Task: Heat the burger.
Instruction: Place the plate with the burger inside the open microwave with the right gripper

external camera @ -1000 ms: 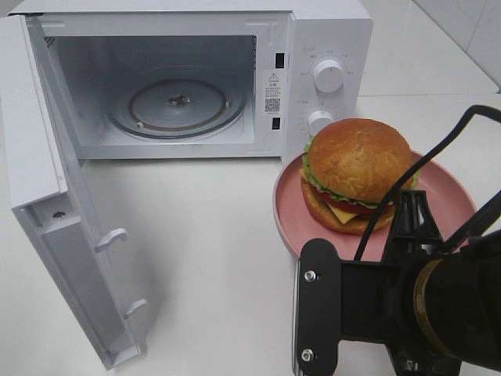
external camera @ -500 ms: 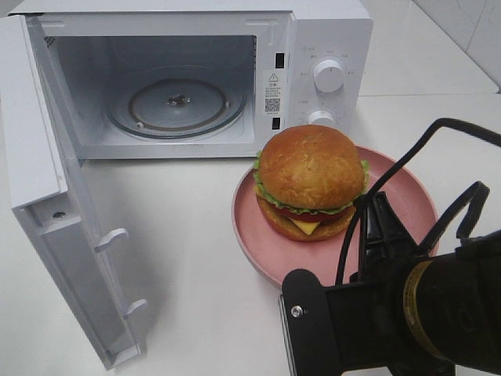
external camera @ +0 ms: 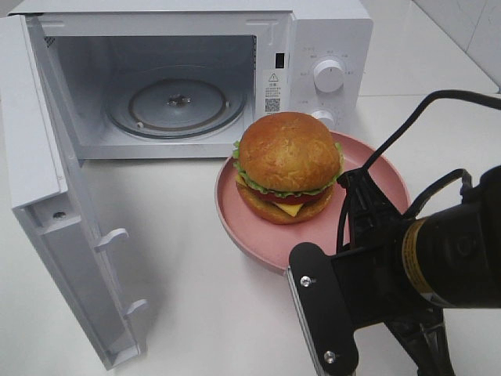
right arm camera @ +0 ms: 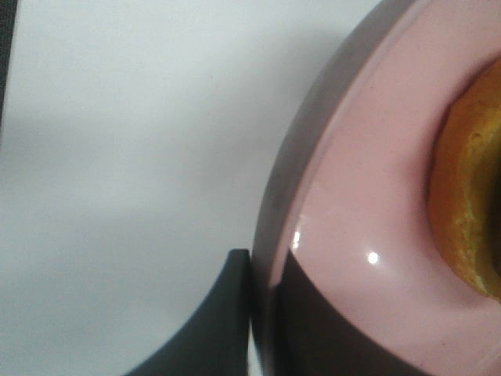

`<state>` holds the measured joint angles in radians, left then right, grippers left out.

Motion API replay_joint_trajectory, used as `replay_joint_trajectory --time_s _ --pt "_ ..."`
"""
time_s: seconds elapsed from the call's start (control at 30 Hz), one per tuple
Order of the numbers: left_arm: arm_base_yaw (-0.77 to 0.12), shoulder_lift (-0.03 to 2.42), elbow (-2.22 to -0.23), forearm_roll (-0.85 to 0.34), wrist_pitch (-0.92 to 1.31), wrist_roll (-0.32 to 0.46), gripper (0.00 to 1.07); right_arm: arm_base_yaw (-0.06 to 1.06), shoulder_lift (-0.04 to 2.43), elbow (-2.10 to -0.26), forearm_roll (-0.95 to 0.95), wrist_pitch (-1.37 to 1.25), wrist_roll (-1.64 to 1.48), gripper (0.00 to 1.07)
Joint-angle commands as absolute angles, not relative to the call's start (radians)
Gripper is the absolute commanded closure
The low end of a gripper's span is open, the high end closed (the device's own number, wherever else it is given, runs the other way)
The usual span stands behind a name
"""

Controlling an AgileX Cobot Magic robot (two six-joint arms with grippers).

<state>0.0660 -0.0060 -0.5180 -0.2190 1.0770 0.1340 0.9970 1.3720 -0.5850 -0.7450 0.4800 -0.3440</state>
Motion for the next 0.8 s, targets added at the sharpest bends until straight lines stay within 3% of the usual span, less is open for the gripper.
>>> replay_joint_trajectory --time_s 0.03,0.8 --pt "0.066 -0.022 -0.515 -0.224 1.068 0.132 0.07 0.962 1.362 -0.594 -0.753 0.441 -0.428 1.07" --pt "0.066 -0.022 -0.515 -0.224 1.068 0.132 0.07 0.699 1.362 -0.595 -0.325 0.281 -1.154 1.07"
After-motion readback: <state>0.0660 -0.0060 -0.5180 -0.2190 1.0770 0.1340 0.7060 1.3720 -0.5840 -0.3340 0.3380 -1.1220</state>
